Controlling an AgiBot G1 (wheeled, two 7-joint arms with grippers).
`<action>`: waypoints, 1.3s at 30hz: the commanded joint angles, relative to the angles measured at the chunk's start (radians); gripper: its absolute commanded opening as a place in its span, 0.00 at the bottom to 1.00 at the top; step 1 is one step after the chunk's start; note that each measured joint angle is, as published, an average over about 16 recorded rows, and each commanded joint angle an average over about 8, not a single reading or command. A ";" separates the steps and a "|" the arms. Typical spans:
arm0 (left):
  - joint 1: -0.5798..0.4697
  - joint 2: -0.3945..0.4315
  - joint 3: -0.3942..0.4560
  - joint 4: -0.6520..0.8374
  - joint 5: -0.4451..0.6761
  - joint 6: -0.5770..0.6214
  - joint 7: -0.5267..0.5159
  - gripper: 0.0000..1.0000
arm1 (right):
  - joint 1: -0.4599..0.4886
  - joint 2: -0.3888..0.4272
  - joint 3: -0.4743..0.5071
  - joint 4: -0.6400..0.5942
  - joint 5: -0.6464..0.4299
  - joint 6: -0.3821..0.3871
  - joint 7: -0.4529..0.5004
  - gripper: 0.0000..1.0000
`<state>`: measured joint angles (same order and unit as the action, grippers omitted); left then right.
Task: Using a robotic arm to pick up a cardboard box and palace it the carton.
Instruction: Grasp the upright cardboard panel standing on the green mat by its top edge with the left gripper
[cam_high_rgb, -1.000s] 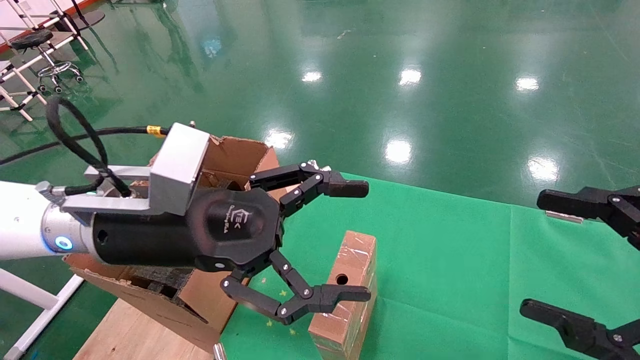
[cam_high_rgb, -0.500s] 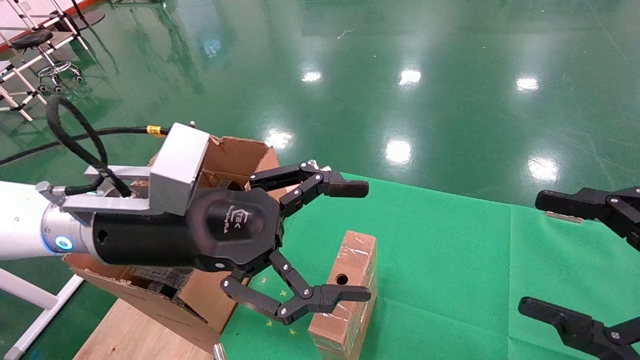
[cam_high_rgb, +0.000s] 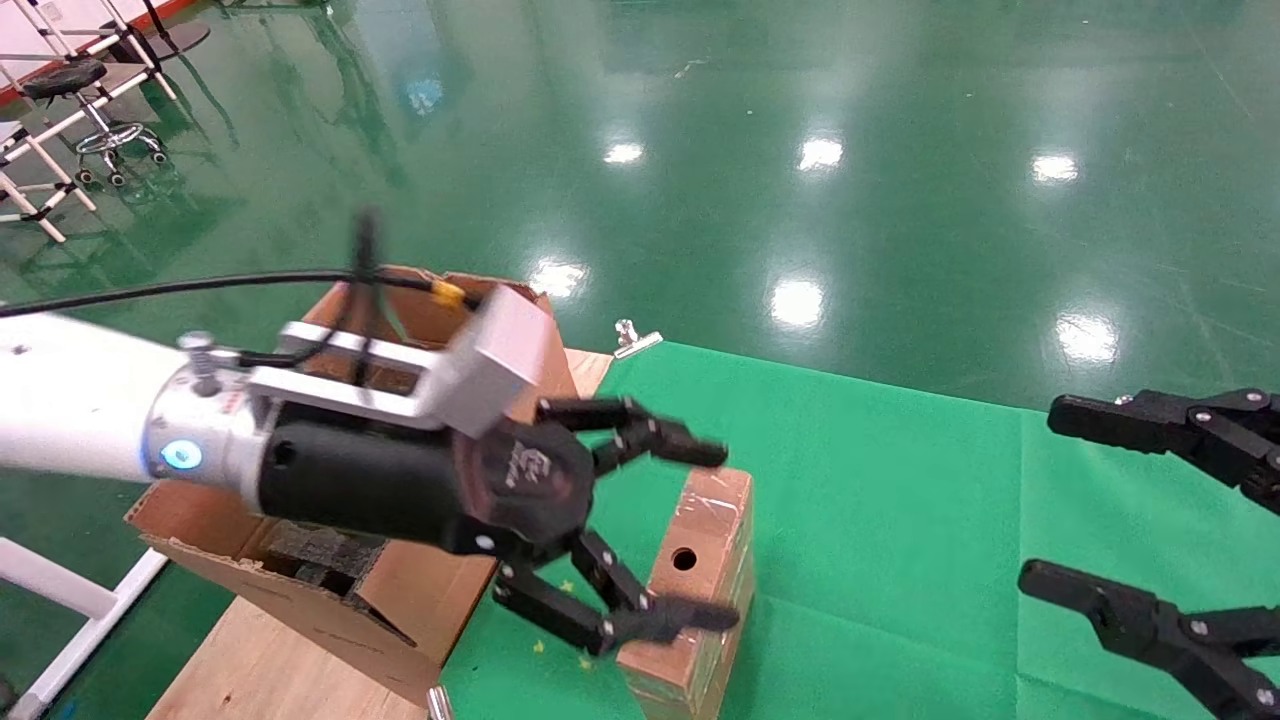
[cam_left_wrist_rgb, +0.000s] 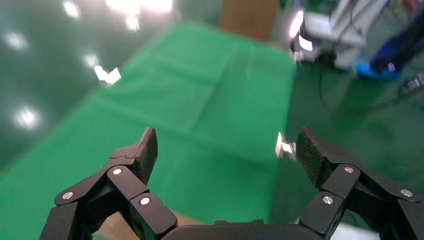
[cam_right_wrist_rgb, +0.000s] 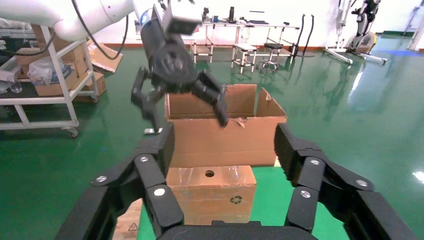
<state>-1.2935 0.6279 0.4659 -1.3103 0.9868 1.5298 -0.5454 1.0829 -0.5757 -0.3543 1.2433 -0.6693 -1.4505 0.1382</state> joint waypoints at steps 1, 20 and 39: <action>-0.048 0.008 0.033 -0.012 0.054 0.015 -0.061 1.00 | 0.000 0.000 0.000 0.000 0.000 0.000 0.000 0.00; -0.209 0.066 0.196 -0.005 0.197 0.041 -0.281 1.00 | 0.000 0.000 0.000 0.000 0.000 0.000 0.000 0.00; -0.566 0.260 0.567 -0.014 0.435 0.056 -0.912 1.00 | 0.000 0.000 0.000 0.000 0.000 0.000 0.000 0.00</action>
<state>-1.8513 0.8818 1.0330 -1.3240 1.4176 1.5828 -1.4435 1.0827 -0.5755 -0.3543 1.2428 -0.6694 -1.4501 0.1381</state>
